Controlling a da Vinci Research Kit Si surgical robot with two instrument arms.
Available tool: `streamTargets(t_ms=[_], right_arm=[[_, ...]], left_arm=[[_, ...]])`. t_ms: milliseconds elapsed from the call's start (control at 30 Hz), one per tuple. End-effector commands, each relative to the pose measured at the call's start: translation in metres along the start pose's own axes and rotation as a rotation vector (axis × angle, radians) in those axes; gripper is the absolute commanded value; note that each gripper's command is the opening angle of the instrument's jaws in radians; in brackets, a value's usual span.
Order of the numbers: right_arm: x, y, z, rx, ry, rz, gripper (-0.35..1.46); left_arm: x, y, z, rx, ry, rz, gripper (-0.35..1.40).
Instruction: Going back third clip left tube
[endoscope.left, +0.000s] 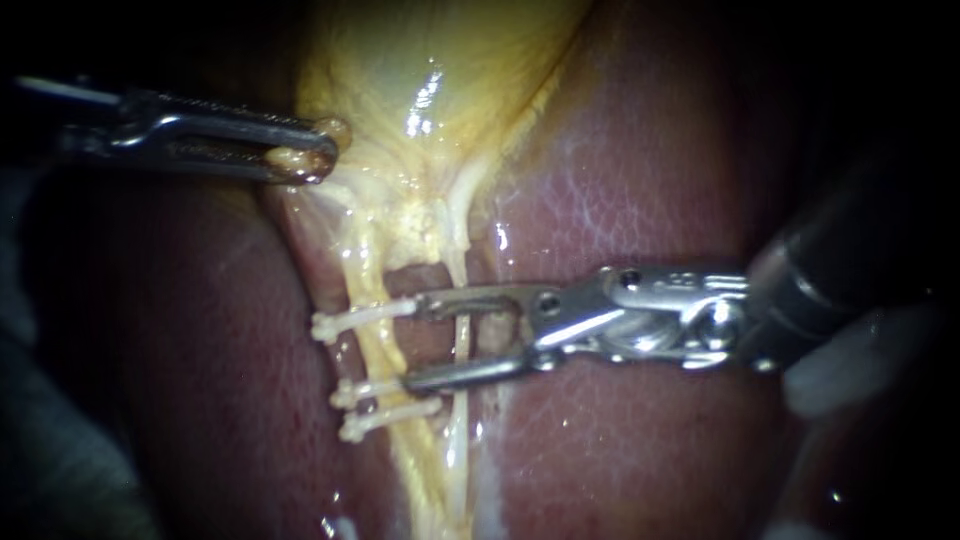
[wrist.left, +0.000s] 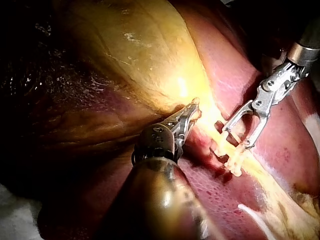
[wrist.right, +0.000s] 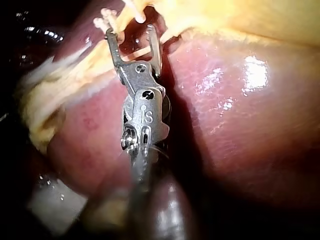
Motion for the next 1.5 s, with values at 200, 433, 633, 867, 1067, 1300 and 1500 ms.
streamTargets(t_ms=[200,433,633,867,1067,1300,1500], right_arm=[[0.0022,-0.0015,-0.0059,-0.030,-0.025,-0.124,0.50],[0.0029,-0.0014,-0.0097,-0.030,-0.032,-0.170,0.50],[0.0025,-0.0012,-0.0104,-0.028,-0.032,-0.170,0.50],[0.0024,-0.0012,-0.0106,-0.027,-0.032,-0.171,0.50],[0.0023,-0.0011,-0.0107,-0.027,-0.032,-0.171,0.50],[0.0024,-0.0010,-0.0110,-0.026,-0.032,-0.170,0.50],[0.0026,-0.0009,-0.0112,-0.025,-0.031,-0.168,0.50]], left_arm=[[-0.0001,-0.0003,0.0002,0.000,0.001,0.001,-0.35],[-0.0001,-0.0002,0.0003,0.001,0.001,0.000,-0.35],[-0.0001,-0.0002,0.0010,0.005,0.003,0.000,-0.35],[-0.0001,-0.0001,0.0040,-0.004,-0.001,0.000,-0.35],[-0.0001,0.0002,0.0067,-0.013,-0.014,0.001,-0.35],[-0.0004,0.0004,0.0075,-0.019,-0.020,0.003,-0.35],[-0.0004,0.0003,0.0074,-0.019,-0.020,0.003,-0.35]])
